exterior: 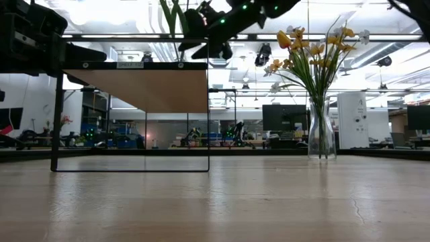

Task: Pick and place flowers into a vace then onto a shelf
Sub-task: Put the top transparent vase on the shelf

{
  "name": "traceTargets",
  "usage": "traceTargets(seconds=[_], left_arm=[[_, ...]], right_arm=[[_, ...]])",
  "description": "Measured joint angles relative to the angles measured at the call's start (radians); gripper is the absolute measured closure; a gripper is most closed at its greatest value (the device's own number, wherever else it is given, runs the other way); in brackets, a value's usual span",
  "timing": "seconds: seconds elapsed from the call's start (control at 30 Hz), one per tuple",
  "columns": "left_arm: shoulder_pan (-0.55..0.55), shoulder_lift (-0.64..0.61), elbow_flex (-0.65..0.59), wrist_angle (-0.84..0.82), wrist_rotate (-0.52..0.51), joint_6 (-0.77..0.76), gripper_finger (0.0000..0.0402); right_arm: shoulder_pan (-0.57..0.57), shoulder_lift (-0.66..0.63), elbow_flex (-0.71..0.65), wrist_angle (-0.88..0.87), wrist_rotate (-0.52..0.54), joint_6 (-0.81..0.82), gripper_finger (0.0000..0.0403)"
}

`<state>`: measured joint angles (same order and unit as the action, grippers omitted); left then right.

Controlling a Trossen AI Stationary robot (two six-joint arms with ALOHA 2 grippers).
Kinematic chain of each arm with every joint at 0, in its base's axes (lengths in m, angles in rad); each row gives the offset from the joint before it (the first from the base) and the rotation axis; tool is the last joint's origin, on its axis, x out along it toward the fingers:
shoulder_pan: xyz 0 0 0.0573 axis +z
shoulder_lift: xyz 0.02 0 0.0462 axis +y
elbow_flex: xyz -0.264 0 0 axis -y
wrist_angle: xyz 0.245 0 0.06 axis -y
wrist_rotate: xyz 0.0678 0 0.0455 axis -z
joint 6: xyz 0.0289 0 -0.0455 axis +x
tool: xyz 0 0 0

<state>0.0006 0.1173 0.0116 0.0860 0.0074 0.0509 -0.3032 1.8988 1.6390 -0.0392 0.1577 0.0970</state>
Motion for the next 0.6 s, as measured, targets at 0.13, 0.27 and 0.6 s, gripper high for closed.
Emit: traceTargets(seconds=[0.13, 0.27, 0.6], left_arm=[[0.0, 0.0, 0.0, 0.0, 0.0, 0.0, 0.0402], [0.0, 0.0, 0.0, 0.0, 0.0, 0.0, 0.0402], [0.0, 0.0, 0.0, 0.0, 0.0, 0.0, 0.0402]], right_arm=[[0.011, -0.044, -0.022, -0.14, 0.005, 0.016, 0.0124], [0.054, -0.087, -0.066, -0.256, 0.107, 0.044, 0.0128], [0.319, -0.265, -0.343, -0.262, 0.447, 0.161, 0.0159]])
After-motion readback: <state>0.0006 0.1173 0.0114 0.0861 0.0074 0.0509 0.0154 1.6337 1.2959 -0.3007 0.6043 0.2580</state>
